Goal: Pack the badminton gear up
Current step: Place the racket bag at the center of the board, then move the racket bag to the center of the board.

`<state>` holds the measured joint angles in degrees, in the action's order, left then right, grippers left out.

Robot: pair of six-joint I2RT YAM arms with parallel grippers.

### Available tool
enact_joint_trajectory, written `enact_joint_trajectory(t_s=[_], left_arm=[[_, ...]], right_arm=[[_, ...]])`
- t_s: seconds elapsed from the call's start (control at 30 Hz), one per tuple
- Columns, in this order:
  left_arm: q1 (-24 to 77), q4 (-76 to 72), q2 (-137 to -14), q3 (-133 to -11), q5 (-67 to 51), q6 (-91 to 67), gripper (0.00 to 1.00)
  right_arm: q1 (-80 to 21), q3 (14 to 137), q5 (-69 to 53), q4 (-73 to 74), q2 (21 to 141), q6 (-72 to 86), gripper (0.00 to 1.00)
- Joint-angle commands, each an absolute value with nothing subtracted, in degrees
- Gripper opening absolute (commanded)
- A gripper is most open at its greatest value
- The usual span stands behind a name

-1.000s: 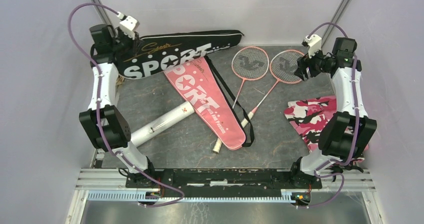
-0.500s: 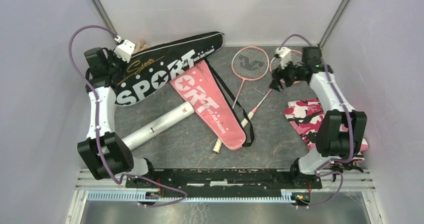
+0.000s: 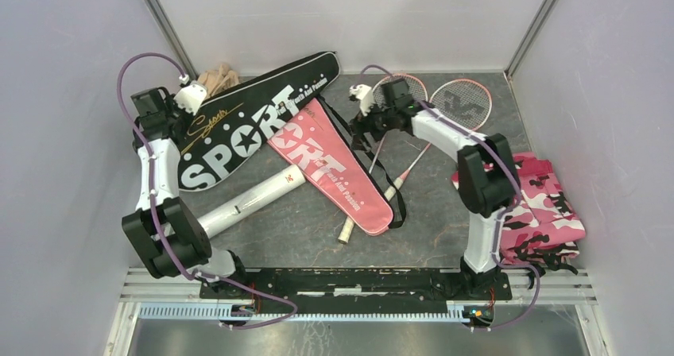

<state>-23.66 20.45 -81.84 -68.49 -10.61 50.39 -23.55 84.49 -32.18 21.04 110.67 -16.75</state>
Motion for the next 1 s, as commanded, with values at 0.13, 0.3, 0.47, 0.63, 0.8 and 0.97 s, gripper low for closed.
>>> enact_joint_trajectory(t_s=[0.13,0.3,0.47,0.63,0.8,0.97], left_arm=[[-23.5,26.0,-90.4,-74.0,-11.2,53.4,0.68],[-22.5,25.8,-92.5,-75.2,-10.2,52.8,0.80],[-21.8,24.5,-90.5,-74.7,-12.3,51.7,0.94],[-18.6,21.2,-85.9,-68.8,-15.3,49.3,1.00],[-12.7,16.9,-81.1,-63.7,-14.7,46.5,1.00],[-7.0,15.3,-79.0,-62.9,-17.7,41.3,1.00]], right_arm=[[-27.9,92.8,-26.1,19.7,119.3,-10.0,0.90],[-28.1,90.8,-27.1,19.5,121.1,-8.2,0.90],[-28.2,89.9,-29.6,19.3,123.0,-5.8,0.89],[-28.1,90.0,-31.8,19.5,125.8,-4.3,0.86],[-28.1,88.7,-36.3,18.5,127.7,-1.9,0.74],[-26.4,88.8,-37.6,19.1,126.5,-2.0,0.37]])
